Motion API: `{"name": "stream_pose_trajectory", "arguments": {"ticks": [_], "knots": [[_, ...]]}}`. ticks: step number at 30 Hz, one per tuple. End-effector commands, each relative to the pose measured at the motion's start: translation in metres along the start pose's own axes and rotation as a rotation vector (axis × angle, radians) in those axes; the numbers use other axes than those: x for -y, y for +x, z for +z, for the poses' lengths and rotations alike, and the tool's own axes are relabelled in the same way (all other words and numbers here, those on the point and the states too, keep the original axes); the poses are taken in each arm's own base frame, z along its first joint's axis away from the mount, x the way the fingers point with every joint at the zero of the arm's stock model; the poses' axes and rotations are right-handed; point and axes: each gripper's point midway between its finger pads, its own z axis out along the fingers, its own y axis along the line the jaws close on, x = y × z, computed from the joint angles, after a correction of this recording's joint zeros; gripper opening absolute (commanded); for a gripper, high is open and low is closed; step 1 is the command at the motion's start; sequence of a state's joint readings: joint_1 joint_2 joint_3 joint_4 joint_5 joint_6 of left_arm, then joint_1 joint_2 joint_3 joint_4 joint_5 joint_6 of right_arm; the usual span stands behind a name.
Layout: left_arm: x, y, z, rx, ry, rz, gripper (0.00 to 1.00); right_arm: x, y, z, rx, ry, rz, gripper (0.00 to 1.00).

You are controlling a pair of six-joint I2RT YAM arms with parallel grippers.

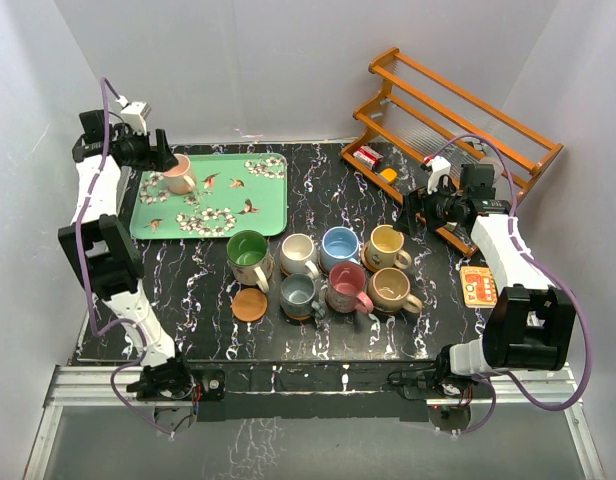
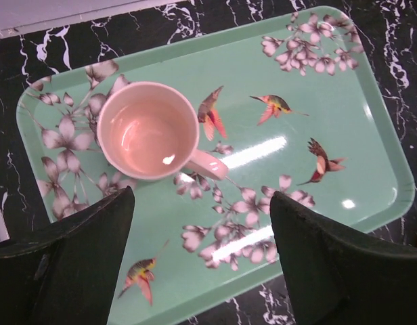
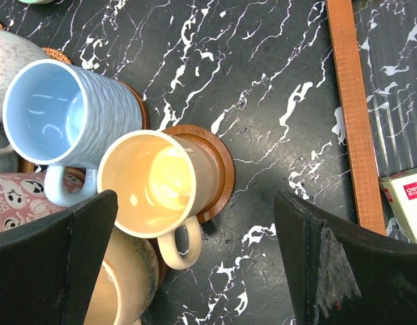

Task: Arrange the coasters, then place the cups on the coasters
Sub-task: Pick up the cup from the tray.

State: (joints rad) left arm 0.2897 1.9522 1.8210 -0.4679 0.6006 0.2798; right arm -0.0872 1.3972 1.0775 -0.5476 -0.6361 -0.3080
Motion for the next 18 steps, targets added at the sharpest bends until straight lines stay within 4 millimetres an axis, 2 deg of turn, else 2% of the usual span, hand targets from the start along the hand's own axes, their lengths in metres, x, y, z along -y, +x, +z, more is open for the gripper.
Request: {"name": "stream_pose_trajectory", "arguments": {"ticks": [1, 10, 14, 18], "knots": [[-0.003, -0.029, 0.005, 0.068, 0.064, 0.104, 0.78, 0.008, -0.025, -0.007, 0.063, 0.037, -0.05, 0.98], [-0.025, -0.011, 0.05, 0.008, 0.13, 0.101, 0.7, 0.012, -0.017, -0.001, 0.032, 0.032, -0.041, 0.98], [-0.026, 0.0, 0.062, -0.022, 0.171, 0.095, 0.67, 0.011, -0.015, 0.0, 0.027, 0.028, -0.043, 0.98], [-0.023, 0.021, 0.071, -0.081, 0.194, 0.118, 0.67, 0.012, -0.014, 0.001, 0.022, 0.027, -0.04, 0.98]]}}
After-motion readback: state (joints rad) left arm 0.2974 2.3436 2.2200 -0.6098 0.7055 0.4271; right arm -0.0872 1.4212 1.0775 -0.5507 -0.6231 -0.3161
